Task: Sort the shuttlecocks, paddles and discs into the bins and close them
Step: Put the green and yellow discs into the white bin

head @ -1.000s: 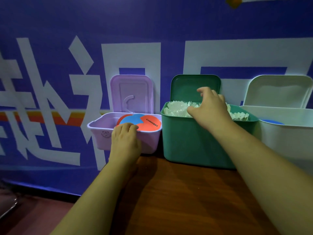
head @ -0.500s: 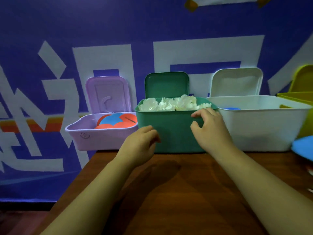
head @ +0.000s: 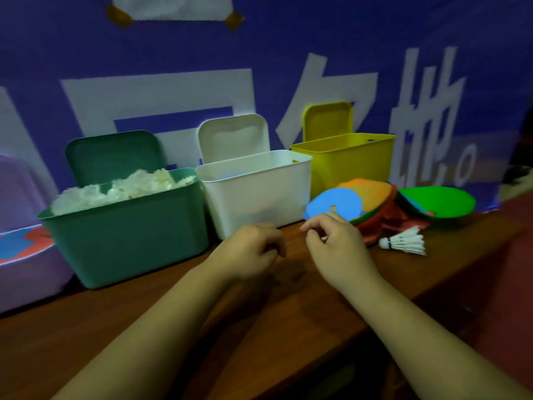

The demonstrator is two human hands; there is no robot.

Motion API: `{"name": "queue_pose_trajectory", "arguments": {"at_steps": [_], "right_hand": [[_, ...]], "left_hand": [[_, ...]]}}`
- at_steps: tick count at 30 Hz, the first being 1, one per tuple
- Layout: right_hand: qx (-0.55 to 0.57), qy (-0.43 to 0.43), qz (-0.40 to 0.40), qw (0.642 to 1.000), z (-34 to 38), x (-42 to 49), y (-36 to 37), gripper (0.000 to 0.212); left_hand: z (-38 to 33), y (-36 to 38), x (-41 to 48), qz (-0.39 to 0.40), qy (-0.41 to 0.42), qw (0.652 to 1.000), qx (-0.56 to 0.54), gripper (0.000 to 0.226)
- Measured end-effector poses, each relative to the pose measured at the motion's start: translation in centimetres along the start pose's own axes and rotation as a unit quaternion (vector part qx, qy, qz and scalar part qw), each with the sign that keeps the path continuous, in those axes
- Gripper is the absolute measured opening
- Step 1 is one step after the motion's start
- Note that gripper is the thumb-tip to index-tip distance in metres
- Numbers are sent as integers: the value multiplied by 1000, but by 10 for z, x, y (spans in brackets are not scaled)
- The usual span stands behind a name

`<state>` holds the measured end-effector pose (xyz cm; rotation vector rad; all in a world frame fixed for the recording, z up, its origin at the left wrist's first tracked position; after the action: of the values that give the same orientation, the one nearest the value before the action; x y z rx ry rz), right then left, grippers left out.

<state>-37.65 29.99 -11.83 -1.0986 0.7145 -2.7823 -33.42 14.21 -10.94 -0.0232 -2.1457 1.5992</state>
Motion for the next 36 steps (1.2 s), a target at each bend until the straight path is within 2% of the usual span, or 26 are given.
{"name": "queue_pose_trajectory", "arguments": {"at_steps": [6,9,11,14,17,19,21,25,28,33,36], "right_hand": [[-15,83,-55,995,-91,-21,-71,23],[-1,129,-119,985,-130,-30,-107,19],[2,138,-189,972,-147,-33,-132,19],[0,175,-230,957,-174,-34,-146,28],[-30,203,-212,955,-191,-36,-140,40],[-99,197,-167,961,-190,-34,-131,49],[-152,191,-126,962,-188,-30,-122,55],[-212,197,-89,953,-185,-25,-115,47],[-214,197,-81,953,-186,-24,-114,41],[-207,197,-54,957,-188,-22,-108,30],[-176,207,-67,960,-184,-23,-108,23]], "left_hand": [[-70,61,82,34,25,999,-8,20],[-96,88,110,27,26,999,-15,21],[-110,101,125,-4,31,999,25,18],[-119,105,130,-127,28,986,100,19],[-102,90,122,-248,-19,967,58,26],[-82,85,120,-273,-49,960,23,33],[-74,90,119,-244,-39,968,47,39],[-59,106,119,-174,-73,981,52,37],[-54,106,119,-164,-110,980,29,34],[-55,108,118,-129,-110,985,19,43],[-49,102,115,-147,-122,981,-34,46]]}}
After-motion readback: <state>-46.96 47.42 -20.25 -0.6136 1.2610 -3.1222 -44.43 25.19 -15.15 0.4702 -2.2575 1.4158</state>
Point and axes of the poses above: each hand's wrist, its own x-axis towards the middle knuckle, its own y-axis out of the palm, z = x × y, the point moved 9 cm from there along x, towards the middle knuckle, and after that the axes turned 2 degrees about -x, right-handed, at the moved point
